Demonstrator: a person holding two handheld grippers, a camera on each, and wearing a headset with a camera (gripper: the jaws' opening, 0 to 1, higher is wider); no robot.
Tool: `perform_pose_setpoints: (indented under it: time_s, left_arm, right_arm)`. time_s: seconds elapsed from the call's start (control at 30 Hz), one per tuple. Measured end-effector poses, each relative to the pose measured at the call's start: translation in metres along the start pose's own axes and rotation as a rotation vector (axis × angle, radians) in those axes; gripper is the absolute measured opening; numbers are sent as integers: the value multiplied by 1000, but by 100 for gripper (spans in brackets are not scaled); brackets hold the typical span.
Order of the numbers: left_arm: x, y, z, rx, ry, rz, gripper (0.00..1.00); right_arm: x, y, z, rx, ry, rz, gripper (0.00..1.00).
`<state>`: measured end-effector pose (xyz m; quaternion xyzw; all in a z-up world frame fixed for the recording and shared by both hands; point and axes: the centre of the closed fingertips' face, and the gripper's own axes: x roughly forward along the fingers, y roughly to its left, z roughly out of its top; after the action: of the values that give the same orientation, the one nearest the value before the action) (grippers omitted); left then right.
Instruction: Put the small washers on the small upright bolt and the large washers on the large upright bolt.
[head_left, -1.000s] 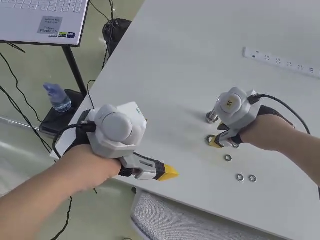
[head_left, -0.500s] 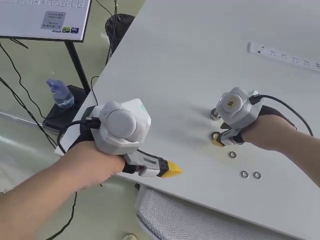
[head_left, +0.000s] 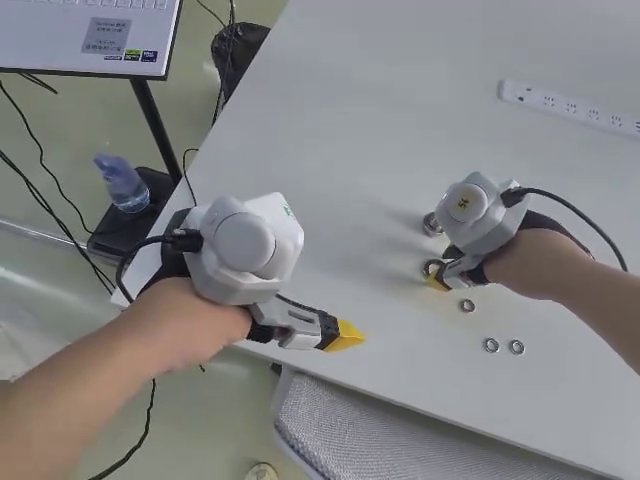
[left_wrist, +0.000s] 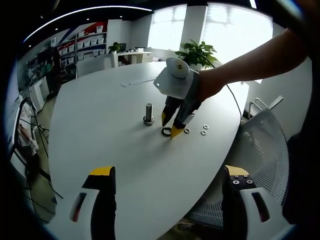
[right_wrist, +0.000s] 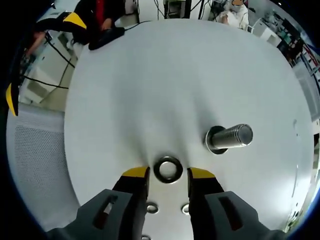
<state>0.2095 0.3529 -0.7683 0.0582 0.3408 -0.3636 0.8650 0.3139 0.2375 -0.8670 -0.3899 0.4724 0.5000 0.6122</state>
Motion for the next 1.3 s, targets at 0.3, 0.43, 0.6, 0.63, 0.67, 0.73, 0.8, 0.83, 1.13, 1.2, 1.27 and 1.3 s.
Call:
perform_pose_setpoints:
  time_s: [0.3, 0.43, 0.6, 0.63, 0.67, 0.73, 0.8, 0.83, 1.13, 1.2, 1.27, 1.3]
  left_arm:
    - [1, 1, -2, 0, 9, -3, 86]
    - [0, 1, -6, 4, 23, -2, 85]
    - [-4, 2, -8, 1, 24, 3, 85]
    - [-5, 3, -9, -3, 24, 5, 85]
    - [-5, 4, -9, -3, 25, 6, 85]
    - [-7, 6, -10, -5, 24, 12, 84]
    - [-8, 7, -7, -21, 10, 12, 84]
    - [-9, 6, -6, -22, 6, 13, 84]
    - [-7, 0, -4, -23, 0, 15, 83]
    - [-7, -1, -5, -22, 3, 18, 82]
    - [-8, -1, -5, -24, 2, 22, 82]
    - [-9, -1, -5, -26, 1, 25, 82]
  right_arm:
    - [3, -3, 0, 11, 12, 2, 32]
    - [3, -4, 0, 29, 8, -4, 30]
    - [2, -1, 1, 28, -2, -7, 25]
    - [3, -1, 0, 24, 2, -13, 25]
    - [3, -2, 1, 26, 4, -14, 25]
    - [3, -2, 1, 46, 16, -16, 25]
    - [3, -1, 1, 51, 32, -16, 24]
    - [3, -1, 1, 47, 44, -20, 24]
    - [3, -3, -1, 39, 53, 2, 21]
    - [3, -3, -1, 32, 56, 6, 21]
    - [3, -4, -1, 36, 50, 16, 21]
    - [2, -3, -1, 41, 46, 19, 21]
